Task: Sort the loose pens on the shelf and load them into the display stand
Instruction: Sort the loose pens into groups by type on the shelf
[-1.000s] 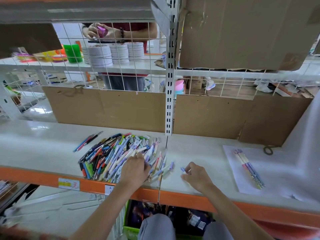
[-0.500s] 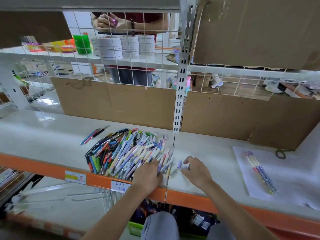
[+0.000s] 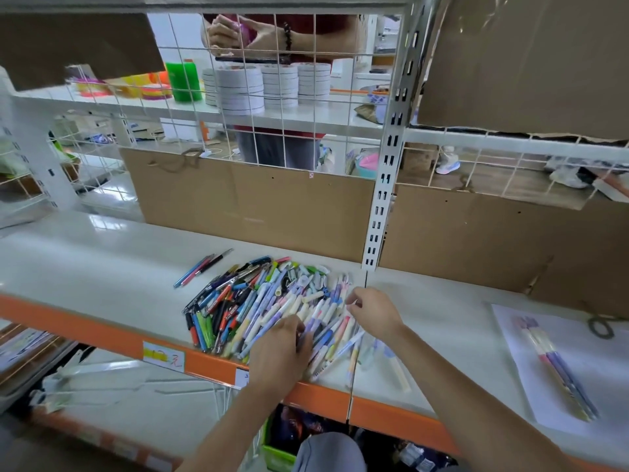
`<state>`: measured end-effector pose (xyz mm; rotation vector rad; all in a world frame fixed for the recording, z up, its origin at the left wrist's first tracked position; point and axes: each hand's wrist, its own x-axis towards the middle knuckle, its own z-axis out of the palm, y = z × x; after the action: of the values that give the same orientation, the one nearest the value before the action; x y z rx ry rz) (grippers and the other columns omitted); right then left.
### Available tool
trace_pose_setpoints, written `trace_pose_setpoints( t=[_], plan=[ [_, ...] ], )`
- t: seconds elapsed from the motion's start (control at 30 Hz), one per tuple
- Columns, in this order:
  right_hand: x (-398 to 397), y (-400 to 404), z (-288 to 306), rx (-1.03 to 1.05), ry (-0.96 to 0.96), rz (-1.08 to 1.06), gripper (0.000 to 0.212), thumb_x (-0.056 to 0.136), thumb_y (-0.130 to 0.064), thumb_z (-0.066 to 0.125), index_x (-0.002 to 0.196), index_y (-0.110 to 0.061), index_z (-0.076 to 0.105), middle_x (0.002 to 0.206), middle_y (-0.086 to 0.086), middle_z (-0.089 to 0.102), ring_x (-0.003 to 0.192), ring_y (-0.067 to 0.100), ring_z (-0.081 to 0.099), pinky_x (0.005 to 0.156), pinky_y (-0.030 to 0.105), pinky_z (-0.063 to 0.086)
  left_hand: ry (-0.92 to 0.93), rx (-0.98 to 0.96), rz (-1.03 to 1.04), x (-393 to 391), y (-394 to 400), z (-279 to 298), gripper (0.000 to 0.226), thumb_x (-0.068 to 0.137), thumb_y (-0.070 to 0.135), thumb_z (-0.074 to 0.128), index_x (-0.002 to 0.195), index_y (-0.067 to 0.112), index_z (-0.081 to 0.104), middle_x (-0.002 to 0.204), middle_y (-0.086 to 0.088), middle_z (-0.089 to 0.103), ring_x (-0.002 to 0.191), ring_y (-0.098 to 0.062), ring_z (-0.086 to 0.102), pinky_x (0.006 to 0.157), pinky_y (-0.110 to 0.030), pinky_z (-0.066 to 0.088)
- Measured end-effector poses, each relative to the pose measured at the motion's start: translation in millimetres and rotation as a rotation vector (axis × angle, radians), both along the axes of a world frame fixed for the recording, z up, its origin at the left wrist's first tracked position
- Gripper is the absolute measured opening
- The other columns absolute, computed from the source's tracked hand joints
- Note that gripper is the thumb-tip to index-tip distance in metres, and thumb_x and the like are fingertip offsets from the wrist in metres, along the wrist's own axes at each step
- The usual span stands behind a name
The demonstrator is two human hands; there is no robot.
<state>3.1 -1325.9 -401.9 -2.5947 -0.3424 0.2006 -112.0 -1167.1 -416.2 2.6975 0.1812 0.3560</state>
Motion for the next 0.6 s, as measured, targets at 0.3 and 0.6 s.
trace_pose_setpoints(
  t=[0.3,0.6],
  plan=[
    [35,25,8,-0.029,0.071,0.008,0.023,0.094,-0.010,0.043,0.107,-0.012,0.062,0.112,0.011,0.062,0.100,0.026,0.059,0.072,0.025,0.040,0.007,-0.073,0.024,0,3,-6,0.015,0.095,0.040,0.044,0.092,0.026,0.049,0.076,0.011,0.059,0.066,-0.006,0.059,0.059,-0.026,0.051],
    [36,19,12,-0.084,0.142,0.032,0.012,0.090,-0.011,0.045,0.089,-0.011,0.057,0.095,0.010,0.062,0.082,0.021,0.057,0.061,0.027,0.041,0.015,-0.049,0.020,2,8,-9,0.019,0.096,0.041,0.043,0.099,0.024,0.051,0.077,0.012,0.053,0.065,-0.003,0.053,0.048,-0.011,0.034]
  ],
)
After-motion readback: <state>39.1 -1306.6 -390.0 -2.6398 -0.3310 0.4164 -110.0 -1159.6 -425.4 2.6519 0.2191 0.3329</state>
